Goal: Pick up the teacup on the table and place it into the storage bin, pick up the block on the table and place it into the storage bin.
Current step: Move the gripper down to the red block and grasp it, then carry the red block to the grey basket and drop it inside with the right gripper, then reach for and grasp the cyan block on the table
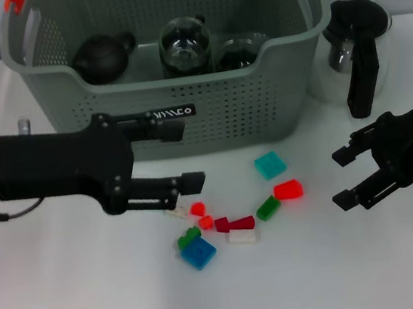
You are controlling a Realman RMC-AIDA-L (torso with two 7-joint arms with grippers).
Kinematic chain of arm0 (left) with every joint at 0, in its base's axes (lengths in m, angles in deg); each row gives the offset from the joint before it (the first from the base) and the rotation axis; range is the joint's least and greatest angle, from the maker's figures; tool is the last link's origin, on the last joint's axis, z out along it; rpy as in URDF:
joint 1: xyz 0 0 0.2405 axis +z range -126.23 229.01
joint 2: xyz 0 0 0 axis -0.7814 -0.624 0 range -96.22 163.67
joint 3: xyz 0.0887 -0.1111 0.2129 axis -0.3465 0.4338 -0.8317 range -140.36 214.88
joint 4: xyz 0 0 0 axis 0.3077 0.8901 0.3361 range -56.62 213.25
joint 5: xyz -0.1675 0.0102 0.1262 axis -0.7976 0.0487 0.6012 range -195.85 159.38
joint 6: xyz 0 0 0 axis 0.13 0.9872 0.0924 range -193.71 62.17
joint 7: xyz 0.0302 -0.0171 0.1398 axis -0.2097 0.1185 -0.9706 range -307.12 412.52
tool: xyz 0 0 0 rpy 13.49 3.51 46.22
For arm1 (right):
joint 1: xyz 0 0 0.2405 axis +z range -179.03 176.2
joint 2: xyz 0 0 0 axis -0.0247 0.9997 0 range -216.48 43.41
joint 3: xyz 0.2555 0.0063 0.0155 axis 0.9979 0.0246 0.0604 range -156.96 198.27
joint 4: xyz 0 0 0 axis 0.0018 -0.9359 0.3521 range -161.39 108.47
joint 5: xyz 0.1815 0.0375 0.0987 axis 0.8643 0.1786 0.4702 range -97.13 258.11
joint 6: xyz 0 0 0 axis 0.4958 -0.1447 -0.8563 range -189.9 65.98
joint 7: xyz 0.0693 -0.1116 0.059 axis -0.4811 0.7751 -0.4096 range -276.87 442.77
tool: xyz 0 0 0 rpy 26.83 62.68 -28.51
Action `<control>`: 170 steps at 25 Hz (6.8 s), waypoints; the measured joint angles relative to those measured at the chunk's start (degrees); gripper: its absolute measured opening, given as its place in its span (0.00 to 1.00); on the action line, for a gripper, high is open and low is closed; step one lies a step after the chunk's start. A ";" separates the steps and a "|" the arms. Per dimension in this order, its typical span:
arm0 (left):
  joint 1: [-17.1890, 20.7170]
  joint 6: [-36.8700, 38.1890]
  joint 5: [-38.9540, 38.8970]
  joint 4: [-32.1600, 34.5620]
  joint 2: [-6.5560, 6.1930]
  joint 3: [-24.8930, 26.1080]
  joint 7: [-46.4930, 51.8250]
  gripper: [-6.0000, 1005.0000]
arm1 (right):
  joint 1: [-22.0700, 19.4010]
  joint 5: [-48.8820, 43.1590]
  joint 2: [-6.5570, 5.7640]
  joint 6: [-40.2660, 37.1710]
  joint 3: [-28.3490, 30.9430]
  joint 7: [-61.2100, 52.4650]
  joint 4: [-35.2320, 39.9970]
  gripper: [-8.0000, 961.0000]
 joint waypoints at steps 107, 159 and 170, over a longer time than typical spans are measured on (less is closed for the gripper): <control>-3.04 -5.50 4.53 -26.92 -4.19 5.42 -16.41 0.87 | 14.76 -2.44 6.59 17.66 -8.76 -21.65 19.94 0.23; -2.26 -7.80 5.31 -28.32 -4.35 5.15 -21.09 0.86 | 6.64 -13.35 6.68 0.93 -14.52 -41.84 19.31 0.97; -2.18 -7.90 5.31 -29.26 -4.46 5.50 -21.65 0.86 | 7.39 -13.01 6.78 9.66 -21.97 -35.47 12.17 0.97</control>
